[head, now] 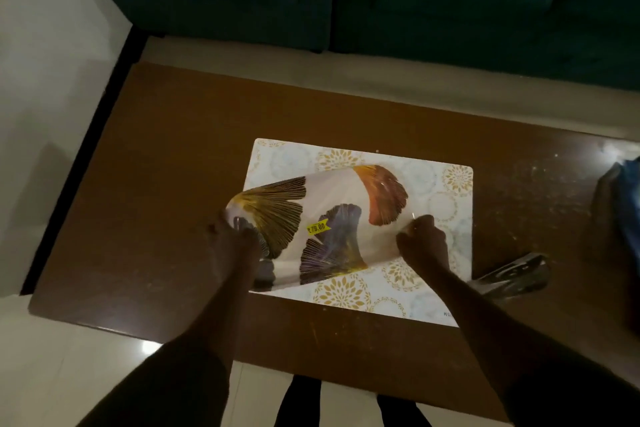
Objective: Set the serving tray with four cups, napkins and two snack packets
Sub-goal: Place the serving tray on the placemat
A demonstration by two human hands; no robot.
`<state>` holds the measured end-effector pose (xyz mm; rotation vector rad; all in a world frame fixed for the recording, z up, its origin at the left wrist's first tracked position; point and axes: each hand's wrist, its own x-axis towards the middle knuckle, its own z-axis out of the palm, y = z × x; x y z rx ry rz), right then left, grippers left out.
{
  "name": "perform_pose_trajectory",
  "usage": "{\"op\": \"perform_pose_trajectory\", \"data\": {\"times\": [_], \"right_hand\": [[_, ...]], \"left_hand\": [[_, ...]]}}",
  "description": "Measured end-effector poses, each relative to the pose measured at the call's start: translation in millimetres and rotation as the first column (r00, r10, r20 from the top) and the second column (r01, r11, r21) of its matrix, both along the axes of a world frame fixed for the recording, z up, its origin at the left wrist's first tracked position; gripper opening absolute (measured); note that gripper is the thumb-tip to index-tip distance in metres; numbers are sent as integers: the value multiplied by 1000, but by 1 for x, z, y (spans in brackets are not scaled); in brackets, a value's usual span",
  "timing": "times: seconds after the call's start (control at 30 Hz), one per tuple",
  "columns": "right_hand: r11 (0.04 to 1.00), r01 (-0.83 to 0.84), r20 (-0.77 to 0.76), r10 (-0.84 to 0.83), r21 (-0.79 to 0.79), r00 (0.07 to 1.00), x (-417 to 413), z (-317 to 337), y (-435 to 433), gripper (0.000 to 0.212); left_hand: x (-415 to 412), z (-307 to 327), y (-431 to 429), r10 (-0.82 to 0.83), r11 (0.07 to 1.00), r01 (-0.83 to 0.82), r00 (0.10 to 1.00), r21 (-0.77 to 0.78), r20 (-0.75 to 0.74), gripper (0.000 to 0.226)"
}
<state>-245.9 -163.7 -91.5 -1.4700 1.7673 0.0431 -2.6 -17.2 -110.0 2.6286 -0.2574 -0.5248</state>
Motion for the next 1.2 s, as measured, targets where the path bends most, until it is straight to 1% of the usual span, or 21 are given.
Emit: {"op": "perform_pose_trajectory", "data": {"times": [0.03, 0.1, 0.2, 0.47, 0.57, 0.63, 0.73, 0.8, 0.87, 0.93, 1.0, 1.03, 1.1, 1.2], "right_hand": [[1000, 20, -14, -20, 5, 1000, -17, -1, 4, 31], [999, 37, -66, -36, 14, 997, -44, -3, 12, 33], [998, 67, -102, -64, 19, 993, -66, -5, 21, 34], [998, 66, -90, -64, 21, 994, -74, -6, 29, 36], [998, 60, -88, -59, 8, 994, -75, -6, 29, 34], [999, 19, -89, -23, -42, 996, -78, -6, 27, 33], [988, -29, -97, 14, -149, 995, -80, 2, 21, 38], [961, -44, -119, 12, -272, 993, -81, 13, 11, 40], [913, -45, -160, -22, -405, 987, -83, 25, -2, 41], [864, 2, -208, -124, -503, 970, -92, 35, -16, 45], [860, 77, -265, -239, -504, 934, -107, 39, -24, 57], [868, 126, -271, -283, -480, 920, -117, 40, -25, 64], [879, 245, -220, -355, -408, 909, -134, 38, -20, 77], [864, 456, -87, -482, -213, 872, -148, 30, -12, 95]], "left_hand": [[-4, 0, -11, -83, 996, 83, 997, -14, 5, 50], [-15, 1, -32, -199, 979, 199, 980, -39, -5, 46], [-25, -7, -45, -298, 954, 297, 954, -46, -20, 42], [-28, -6, -57, -334, 942, 334, 942, -39, -10, 44], [-29, -5, -57, -335, 942, 335, 942, -27, -10, 49], [-31, -2, -58, -332, 943, 332, 943, -3, -14, 55], [-33, 6, -58, -358, 934, 357, 934, 30, 24, 62], [-36, 13, -61, -403, 915, 402, 912, 35, 75, 67], [-45, 21, -69, -460, 886, 463, 878, 11, 132, 69], [-64, 31, -84, -520, 845, 533, 835, -31, 177, 68], [-88, 38, -99, -576, 798, 597, 796, -80, 188, 66], [-102, 41, -107, -605, 771, 627, 775, -109, 182, 65], [-131, 44, -119, -659, 717, 679, 734, -157, 167, 65], [-170, 48, -130, -728, 647, 743, 669, -172, 150, 65]]}}
